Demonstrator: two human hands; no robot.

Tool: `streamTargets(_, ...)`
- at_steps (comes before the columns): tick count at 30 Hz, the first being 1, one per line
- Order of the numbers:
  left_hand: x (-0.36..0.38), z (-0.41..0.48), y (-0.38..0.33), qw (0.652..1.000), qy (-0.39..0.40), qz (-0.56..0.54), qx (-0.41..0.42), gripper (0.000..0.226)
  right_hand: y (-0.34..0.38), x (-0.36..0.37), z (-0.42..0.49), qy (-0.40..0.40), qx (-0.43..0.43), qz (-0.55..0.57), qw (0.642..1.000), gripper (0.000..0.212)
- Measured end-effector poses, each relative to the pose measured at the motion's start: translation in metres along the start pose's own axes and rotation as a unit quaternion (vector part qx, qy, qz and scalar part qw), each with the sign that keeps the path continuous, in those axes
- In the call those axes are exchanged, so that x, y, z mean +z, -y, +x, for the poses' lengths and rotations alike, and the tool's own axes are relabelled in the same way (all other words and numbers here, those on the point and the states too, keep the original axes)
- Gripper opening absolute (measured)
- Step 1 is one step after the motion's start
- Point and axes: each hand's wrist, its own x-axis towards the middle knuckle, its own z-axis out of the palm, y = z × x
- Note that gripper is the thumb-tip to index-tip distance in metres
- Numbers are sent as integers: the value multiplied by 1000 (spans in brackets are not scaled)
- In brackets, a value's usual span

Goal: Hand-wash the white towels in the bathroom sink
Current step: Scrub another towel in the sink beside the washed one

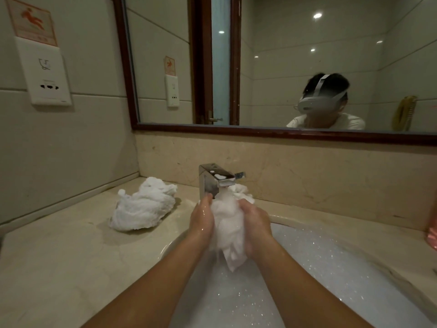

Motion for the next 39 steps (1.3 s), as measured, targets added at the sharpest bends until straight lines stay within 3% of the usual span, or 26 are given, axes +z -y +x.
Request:
streamTargets(2,1,-20,-14,999,18,-35,-10,64,5,-1,-6,22,3,3,1000,35)
streamTargets(6,-4,-52,-31,991,73,-102,-43,41,9,-2,-8,59,-9,-11,998,74)
streamTargets(11,-7,-55,-35,976,136,-164,-54,57,10,-4,-16,74,-17,-21,997,63)
streamTargets(15,2,-60,-34,985,127,-119,-21,59,1,-5,-6,9,-42,2,999,95)
streamTargets(16,4,-57,-31,987,121,-104,-9,61,2,-5,-7,0,-44,-5,999,93)
streamTargets(19,4,-42,-20,993,75,-85,27,65,10,-6,-17,26,-36,-33,998,41)
streamTargets(21,3,-37,-17,995,45,-76,43,78,15,-6,-18,45,-39,-60,996,26)
streamTargets(24,-2,-47,-25,994,6,-71,83,70,17,-7,-19,32,-69,-139,987,26)
streamTargets(26,-4,-52,-30,993,7,-49,107,46,13,-6,-20,14,-84,-151,985,29)
streamTargets(28,-5,-56,-32,992,14,-16,128,12,8,-4,-22,15,-76,-114,990,46)
streamTargets(31,-6,-54,-31,993,30,-9,118,18,7,-5,-21,58,-68,-40,995,85)
streamTargets(32,-6,-55,-30,994,38,-15,105,18,9,-5,-23,83,-77,-40,993,85)
streamTargets(36,-1,-56,-29,995,45,-60,69,25,11,-11,-19,105,-110,-70,986,32)
streamTargets(37,-1,-57,-28,995,38,-65,59,31,12,-12,-18,102,-112,-62,986,26)
streamTargets(39,-2,-55,-26,994,44,-78,55,56,14,-13,-19,100,-112,-48,988,34)
